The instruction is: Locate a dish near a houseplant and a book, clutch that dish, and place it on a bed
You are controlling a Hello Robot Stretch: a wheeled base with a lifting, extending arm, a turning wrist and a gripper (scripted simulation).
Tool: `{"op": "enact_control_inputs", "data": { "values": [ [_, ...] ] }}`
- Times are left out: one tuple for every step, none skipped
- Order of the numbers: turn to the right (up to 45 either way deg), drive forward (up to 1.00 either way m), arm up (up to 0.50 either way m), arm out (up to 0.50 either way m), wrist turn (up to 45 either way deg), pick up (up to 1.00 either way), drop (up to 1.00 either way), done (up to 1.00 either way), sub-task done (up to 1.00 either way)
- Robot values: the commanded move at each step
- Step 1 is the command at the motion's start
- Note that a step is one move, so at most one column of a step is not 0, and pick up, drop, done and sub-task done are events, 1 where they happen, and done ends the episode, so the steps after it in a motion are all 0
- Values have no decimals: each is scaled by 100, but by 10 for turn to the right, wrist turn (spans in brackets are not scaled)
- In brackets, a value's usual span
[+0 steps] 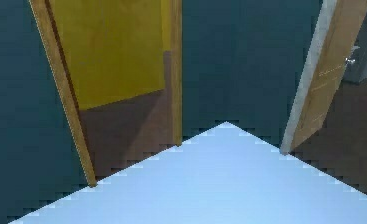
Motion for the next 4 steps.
{"op": "enact_control_inputs", "data": {
  "values": [
    [-450, 0, 0, 0, 0, 0, 0, 0, 0],
    [-390, 0, 0, 0, 0, 0, 0, 0, 0],
    [0, 50, 0, 0, 0, 0, 0, 0, 0],
    [-360, 0, 0, 0, 0, 0, 0, 0, 0]
  ]
}}
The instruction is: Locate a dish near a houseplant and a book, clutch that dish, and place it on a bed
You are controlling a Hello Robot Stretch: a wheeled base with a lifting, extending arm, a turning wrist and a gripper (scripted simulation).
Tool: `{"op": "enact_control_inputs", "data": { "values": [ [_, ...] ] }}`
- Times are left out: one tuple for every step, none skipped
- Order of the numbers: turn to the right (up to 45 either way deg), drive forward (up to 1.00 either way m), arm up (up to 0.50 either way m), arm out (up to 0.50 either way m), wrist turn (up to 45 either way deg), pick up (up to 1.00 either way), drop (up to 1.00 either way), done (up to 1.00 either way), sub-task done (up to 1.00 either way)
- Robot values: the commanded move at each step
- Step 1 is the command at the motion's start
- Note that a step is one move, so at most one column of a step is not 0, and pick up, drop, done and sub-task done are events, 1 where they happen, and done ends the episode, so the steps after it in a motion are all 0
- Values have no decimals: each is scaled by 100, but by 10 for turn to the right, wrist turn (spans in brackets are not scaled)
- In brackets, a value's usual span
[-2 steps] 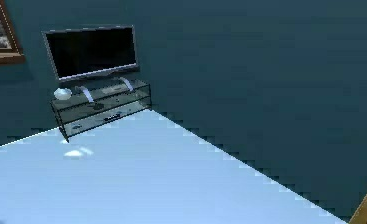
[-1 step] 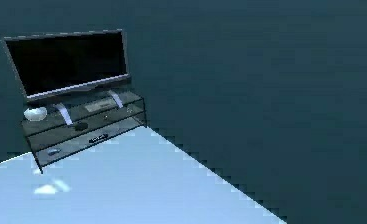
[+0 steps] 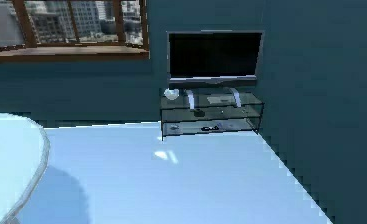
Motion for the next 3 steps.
{"op": "enact_control_inputs", "data": {
  "values": [
    [0, 30, 0, 0, 0, 0, 0, 0, 0],
    [-210, 0, 0, 0, 0, 0, 0, 0, 0],
    [0, 75, 0, 0, 0, 0, 0, 0, 0]
  ]
}}
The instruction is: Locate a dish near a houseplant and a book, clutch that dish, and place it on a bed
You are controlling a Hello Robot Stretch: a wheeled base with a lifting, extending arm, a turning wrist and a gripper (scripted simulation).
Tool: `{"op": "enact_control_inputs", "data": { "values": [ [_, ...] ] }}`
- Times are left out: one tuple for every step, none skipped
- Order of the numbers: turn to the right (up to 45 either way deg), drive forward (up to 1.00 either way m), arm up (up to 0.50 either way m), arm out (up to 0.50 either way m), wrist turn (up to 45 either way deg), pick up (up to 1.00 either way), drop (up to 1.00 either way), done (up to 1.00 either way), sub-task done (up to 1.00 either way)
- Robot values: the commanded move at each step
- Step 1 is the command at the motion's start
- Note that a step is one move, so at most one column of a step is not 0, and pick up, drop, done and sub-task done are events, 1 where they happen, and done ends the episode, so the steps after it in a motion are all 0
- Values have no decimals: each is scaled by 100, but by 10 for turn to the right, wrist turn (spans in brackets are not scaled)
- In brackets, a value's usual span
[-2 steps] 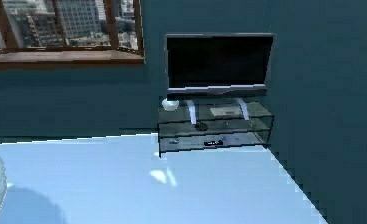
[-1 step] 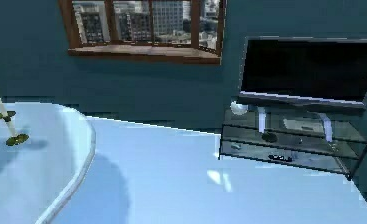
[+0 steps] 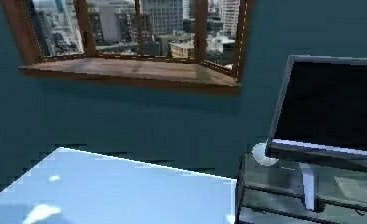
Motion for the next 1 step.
{"op": "enact_control_inputs", "data": {
  "values": [
    [-150, 0, 0, 0, 0, 0, 0, 0, 0]
  ]
}}
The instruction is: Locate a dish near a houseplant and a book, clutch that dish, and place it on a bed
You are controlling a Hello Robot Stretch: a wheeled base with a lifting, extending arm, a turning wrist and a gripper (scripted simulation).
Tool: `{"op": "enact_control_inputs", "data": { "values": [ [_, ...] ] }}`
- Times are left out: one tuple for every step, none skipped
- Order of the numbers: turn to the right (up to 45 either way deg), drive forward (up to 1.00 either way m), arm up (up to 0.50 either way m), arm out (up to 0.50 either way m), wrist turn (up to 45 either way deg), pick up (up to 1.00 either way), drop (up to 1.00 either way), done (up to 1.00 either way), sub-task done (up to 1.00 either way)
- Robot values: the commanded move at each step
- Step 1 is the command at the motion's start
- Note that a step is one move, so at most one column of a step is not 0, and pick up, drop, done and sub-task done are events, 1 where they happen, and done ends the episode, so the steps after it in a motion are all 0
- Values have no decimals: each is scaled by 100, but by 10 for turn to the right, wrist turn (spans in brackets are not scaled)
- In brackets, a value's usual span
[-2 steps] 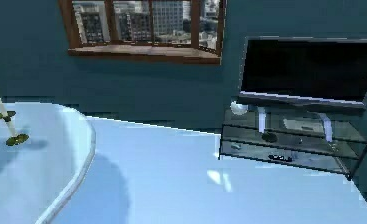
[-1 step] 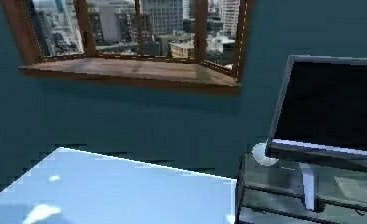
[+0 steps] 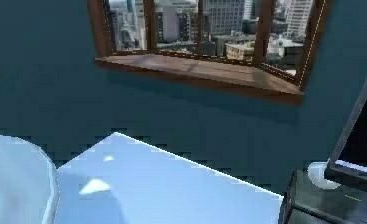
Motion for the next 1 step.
{"op": "enact_control_inputs", "data": {
  "values": [
    [0, 85, 0, 0, 0, 0, 0, 0, 0]
  ]
}}
